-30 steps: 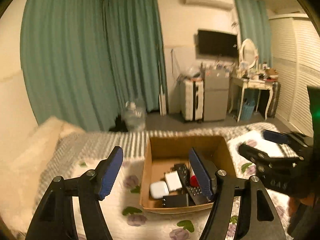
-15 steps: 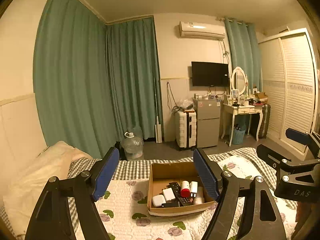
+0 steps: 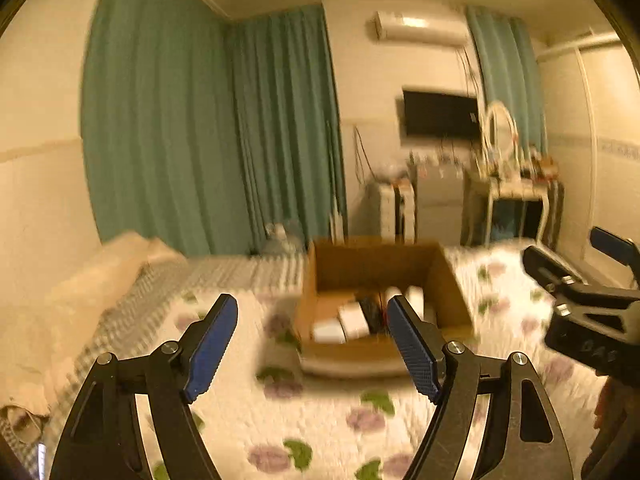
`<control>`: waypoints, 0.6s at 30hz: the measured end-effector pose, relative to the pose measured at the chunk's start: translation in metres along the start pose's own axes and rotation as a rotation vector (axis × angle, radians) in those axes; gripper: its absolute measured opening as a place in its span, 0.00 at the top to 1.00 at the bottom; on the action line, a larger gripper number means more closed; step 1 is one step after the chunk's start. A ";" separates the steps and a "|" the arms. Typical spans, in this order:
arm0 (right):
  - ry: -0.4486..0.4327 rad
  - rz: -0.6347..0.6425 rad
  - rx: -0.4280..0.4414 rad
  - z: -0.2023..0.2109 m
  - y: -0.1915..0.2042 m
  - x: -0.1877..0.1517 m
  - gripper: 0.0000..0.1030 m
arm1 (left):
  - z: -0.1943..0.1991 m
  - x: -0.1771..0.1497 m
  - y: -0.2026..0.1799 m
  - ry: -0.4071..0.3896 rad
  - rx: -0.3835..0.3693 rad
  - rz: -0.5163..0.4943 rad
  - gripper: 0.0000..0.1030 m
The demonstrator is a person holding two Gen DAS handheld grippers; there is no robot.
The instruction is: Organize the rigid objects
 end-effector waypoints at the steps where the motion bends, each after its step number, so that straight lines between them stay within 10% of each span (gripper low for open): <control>1: 0.015 -0.014 0.014 -0.006 -0.001 -0.008 0.00 | -0.004 -0.005 -0.004 0.013 0.015 -0.013 0.22; 18: 0.055 -0.009 0.035 -0.014 0.003 -0.019 0.00 | -0.012 -0.012 0.009 0.054 0.008 0.031 0.22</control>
Point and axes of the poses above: each gripper's, at about its wrist camera, not at the fingertips, and z roughly against the way its jaws point, y to its left, x to its top, the point moved 1 cm from there along -z, roughly the way its jaws point, and after that the axes turned 12 degrees about x, right-handed, at the moved point
